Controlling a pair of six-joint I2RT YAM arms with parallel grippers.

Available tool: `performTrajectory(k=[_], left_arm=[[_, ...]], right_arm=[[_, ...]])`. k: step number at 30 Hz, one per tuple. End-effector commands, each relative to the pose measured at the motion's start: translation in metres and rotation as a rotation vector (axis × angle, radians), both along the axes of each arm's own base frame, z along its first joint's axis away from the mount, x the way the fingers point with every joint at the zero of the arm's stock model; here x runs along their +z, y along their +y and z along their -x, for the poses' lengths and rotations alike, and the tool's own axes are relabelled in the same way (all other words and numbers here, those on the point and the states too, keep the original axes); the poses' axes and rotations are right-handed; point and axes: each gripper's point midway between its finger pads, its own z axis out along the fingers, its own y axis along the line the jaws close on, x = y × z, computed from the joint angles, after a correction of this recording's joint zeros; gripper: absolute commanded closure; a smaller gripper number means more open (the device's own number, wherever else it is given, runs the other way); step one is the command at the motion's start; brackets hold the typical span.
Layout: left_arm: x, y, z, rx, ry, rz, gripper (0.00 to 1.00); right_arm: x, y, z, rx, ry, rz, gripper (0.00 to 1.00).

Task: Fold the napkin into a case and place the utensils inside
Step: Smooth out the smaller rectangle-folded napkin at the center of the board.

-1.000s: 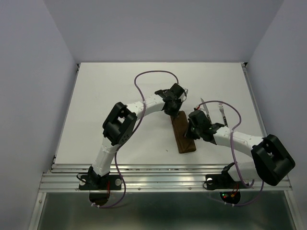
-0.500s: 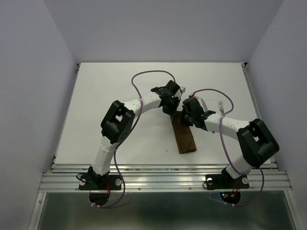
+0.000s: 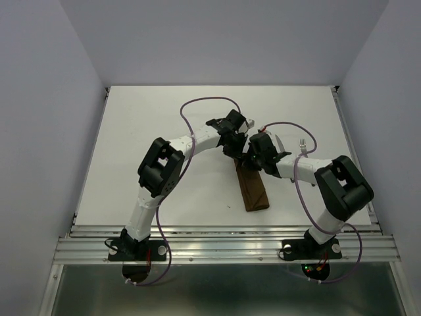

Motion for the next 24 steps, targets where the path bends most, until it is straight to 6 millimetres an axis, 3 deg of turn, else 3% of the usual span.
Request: performTrajectory(k=[1, 7, 9, 12, 17, 24], left_arm=[[0.039, -0.015, 0.002, -0.039, -0.032, 0.096, 1.0], [0.041, -0.016, 0.005, -0.039, -0.018, 0.108, 1.0], [0.041, -0.017, 0.006, -0.041, -0.016, 0.114, 1.0], [0.033, -0.016, 0.008, -0.038, 0.0, 0.111, 1.0], [0.024, -0.016, 0.009, -0.022, 0.026, 0.112, 1.0], [0.024, -0.013, 0.001, 0.025, 0.035, 0.118, 1.0]], right_arm=[[0.013, 0.011, -0.021, -0.022, -0.076, -0.067, 0.99], [0.0, 0.014, -0.02, -0.025, -0.051, -0.082, 0.99], [0.004, 0.017, -0.022, -0.031, -0.058, -0.105, 0.99], [0.01, 0.022, -0.029, -0.024, -0.072, -0.113, 0.99], [0.002, 0.03, -0.03, 0.008, -0.043, -0.123, 0.99], [0.027, 0.025, -0.027, 0.01, -0.093, -0.126, 0.99]])
